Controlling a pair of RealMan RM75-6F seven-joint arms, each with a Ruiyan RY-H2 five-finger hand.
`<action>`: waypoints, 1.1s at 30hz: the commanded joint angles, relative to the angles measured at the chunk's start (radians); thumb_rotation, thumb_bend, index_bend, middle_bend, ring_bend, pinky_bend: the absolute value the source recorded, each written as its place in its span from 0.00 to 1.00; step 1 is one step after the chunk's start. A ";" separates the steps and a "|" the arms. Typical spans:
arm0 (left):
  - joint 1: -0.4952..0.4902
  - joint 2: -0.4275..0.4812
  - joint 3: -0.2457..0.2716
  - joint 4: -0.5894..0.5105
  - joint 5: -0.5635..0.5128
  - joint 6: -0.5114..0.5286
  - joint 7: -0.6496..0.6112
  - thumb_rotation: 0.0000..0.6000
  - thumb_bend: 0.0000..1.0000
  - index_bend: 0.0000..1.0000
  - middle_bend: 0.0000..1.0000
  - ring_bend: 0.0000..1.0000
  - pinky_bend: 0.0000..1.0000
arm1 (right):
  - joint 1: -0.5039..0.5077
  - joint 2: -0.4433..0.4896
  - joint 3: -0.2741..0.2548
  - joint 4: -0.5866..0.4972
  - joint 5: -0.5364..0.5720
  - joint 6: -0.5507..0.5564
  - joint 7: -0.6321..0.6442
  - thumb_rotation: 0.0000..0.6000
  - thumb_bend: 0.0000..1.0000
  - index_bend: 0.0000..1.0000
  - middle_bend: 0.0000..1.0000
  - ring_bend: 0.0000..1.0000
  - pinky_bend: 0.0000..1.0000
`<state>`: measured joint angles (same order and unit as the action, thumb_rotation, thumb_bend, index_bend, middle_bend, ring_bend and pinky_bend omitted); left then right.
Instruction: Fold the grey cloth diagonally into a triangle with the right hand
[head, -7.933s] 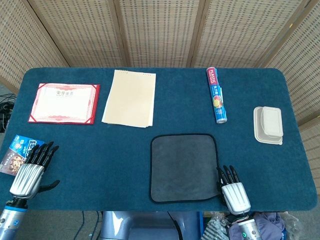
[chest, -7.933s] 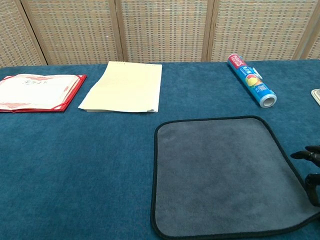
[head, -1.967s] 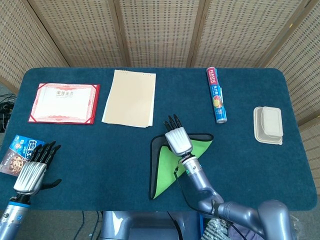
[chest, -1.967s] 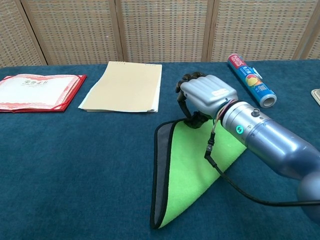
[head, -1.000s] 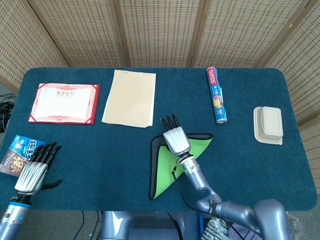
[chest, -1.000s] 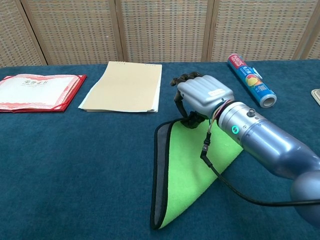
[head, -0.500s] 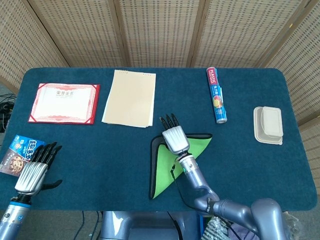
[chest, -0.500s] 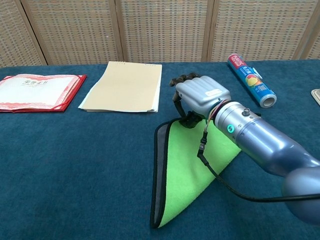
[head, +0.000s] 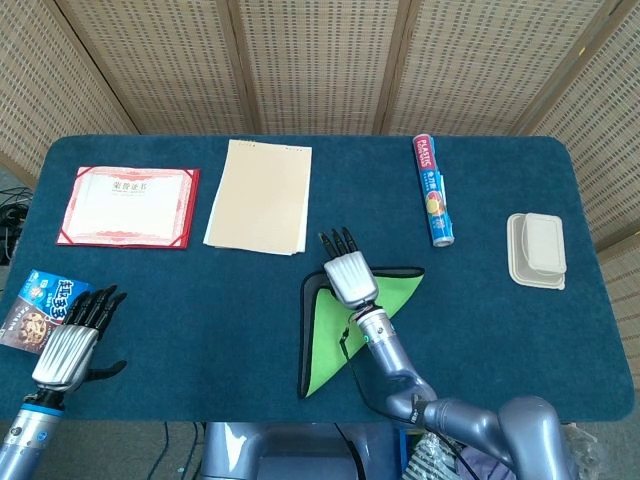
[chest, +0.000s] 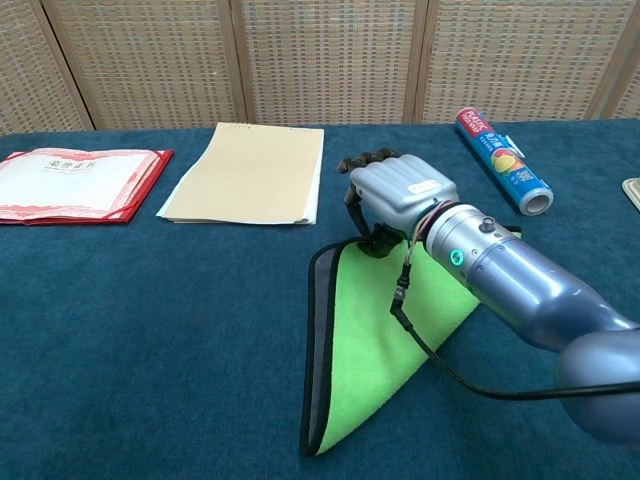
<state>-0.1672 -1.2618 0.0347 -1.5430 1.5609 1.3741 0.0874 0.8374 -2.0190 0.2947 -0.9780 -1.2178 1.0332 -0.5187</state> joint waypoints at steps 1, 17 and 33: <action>0.000 0.000 0.000 0.000 0.001 0.001 0.000 1.00 0.16 0.00 0.00 0.00 0.00 | 0.003 -0.003 0.003 0.006 0.004 -0.004 0.000 1.00 0.43 0.60 0.08 0.00 0.00; -0.002 -0.001 0.000 0.003 -0.002 -0.004 -0.004 1.00 0.16 0.00 0.00 0.00 0.00 | 0.013 -0.020 0.001 0.029 0.007 -0.009 0.013 1.00 0.43 0.60 0.08 0.00 0.00; -0.002 -0.001 0.002 0.002 -0.004 -0.006 -0.001 1.00 0.16 0.00 0.00 0.00 0.00 | 0.016 -0.018 0.003 0.036 0.010 -0.011 0.027 1.00 0.35 0.37 0.00 0.00 0.00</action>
<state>-0.1690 -1.2631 0.0365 -1.5413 1.5571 1.3678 0.0861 0.8533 -2.0375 0.2976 -0.9417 -1.2075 1.0220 -0.4914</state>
